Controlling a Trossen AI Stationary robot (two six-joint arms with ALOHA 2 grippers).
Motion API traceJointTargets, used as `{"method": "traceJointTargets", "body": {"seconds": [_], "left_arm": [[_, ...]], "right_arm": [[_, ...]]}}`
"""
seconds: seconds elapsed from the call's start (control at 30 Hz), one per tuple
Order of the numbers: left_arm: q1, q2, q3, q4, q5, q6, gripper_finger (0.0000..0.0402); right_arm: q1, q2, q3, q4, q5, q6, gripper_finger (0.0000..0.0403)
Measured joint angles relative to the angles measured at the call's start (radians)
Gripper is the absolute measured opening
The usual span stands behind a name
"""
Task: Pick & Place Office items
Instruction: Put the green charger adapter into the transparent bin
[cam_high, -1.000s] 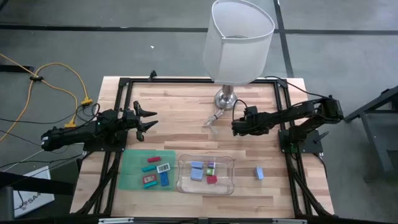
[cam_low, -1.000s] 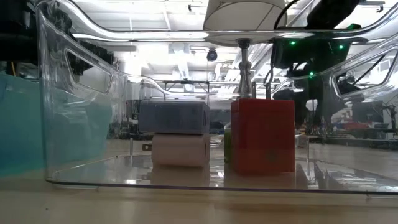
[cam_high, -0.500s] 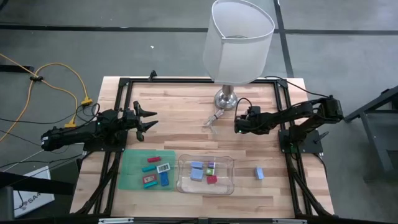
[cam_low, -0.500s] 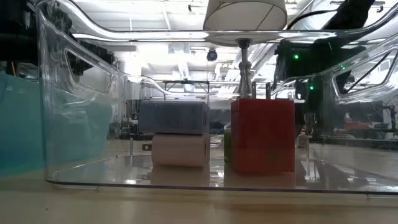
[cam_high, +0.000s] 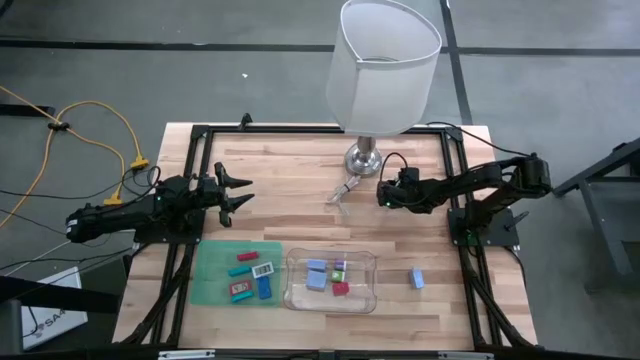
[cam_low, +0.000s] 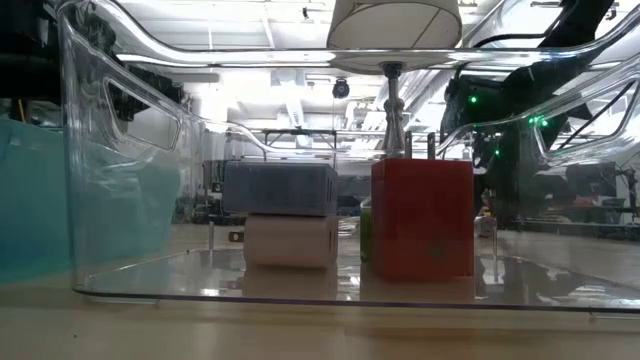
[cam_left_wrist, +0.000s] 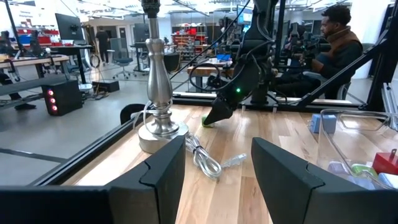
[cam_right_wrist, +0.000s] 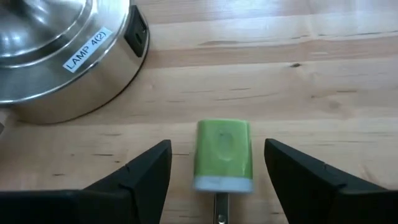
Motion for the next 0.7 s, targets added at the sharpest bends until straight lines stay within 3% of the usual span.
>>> {"method": "traceJointTargets", "body": {"seconds": [0.3, 0.7], "left_arm": [[0.000, 0.000, 0.000, 0.000, 0.000, 0.000, 0.0177], [0.000, 0.000, 0.000, 0.000, 0.000, 0.000, 0.0177]], "right_arm": [[-0.013, 0.000, 0.000, 0.006, -0.004, -0.036, 0.0242], [-0.013, 0.000, 0.000, 0.005, -0.011, -0.044, 0.0184]]}}
